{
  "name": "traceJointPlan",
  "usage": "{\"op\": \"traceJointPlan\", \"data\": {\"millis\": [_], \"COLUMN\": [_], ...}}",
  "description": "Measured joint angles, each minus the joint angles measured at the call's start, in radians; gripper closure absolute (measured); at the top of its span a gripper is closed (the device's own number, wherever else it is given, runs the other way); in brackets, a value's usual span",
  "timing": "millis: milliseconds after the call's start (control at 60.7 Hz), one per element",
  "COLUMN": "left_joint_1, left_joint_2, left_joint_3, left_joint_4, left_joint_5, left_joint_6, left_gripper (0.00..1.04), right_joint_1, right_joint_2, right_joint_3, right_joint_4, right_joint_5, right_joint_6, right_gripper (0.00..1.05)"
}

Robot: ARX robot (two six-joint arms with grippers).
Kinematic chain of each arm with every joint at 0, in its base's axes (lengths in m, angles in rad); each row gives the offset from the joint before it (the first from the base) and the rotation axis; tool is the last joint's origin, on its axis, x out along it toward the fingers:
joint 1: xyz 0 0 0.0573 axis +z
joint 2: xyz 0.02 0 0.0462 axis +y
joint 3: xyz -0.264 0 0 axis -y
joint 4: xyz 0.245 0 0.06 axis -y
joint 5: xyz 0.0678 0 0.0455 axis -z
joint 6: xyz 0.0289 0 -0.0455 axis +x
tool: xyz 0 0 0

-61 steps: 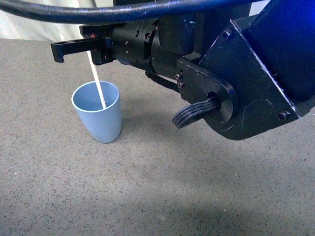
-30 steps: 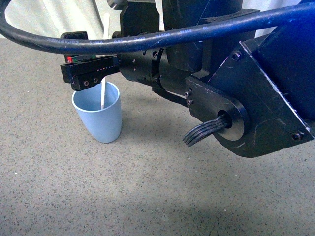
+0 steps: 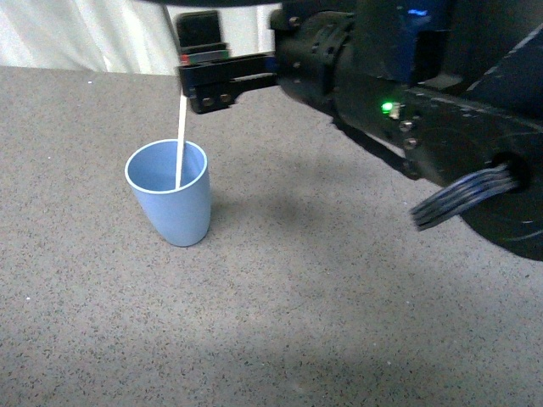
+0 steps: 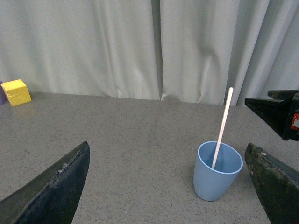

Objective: Transfer chopsticks to blue cup

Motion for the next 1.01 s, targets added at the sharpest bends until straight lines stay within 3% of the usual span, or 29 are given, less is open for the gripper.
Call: {"op": "traceJointPlan", "data": {"millis": [198,264,297,593,758,1005], "left_joint_1": [0.0,0.0,0.0,0.0,0.0,0.0], "left_joint_2": [0.0,0.0,0.0,0.0,0.0,0.0], "left_joint_3": [0.0,0.0,0.0,0.0,0.0,0.0], "left_joint_4": [0.0,0.0,0.0,0.0,0.0,0.0], "left_joint_5": [0.0,0.0,0.0,0.001,0.0,0.0], "left_joint_6": [0.0,0.0,0.0,0.0,0.0,0.0], "left_gripper": [0.07,0.07,0.07,0.07,0.07,0.07], "right_joint_1": [-0.109,-0.15,-0.175,-0.496,-0.541,-0.542], "right_joint_2": [-0.114,-0.137,-0.159,-0.668,-0.938,-1.195], "right_joint_3": [-0.137,-0.206,-0.254,-0.708,-0.849,-0.9], "right_joint_4": [0.047,0.175,0.229,0.184,0.042,-0.14], "right_joint_5": [0.141,0.286,0.306,0.053,0.016,0.012], "right_joint_6": [-0.105,-0.096,-0.093,-0.084,-0.086,-0.084], "right_gripper": [0.09,0.19,0.25,0.76,1.04,1.04]}}
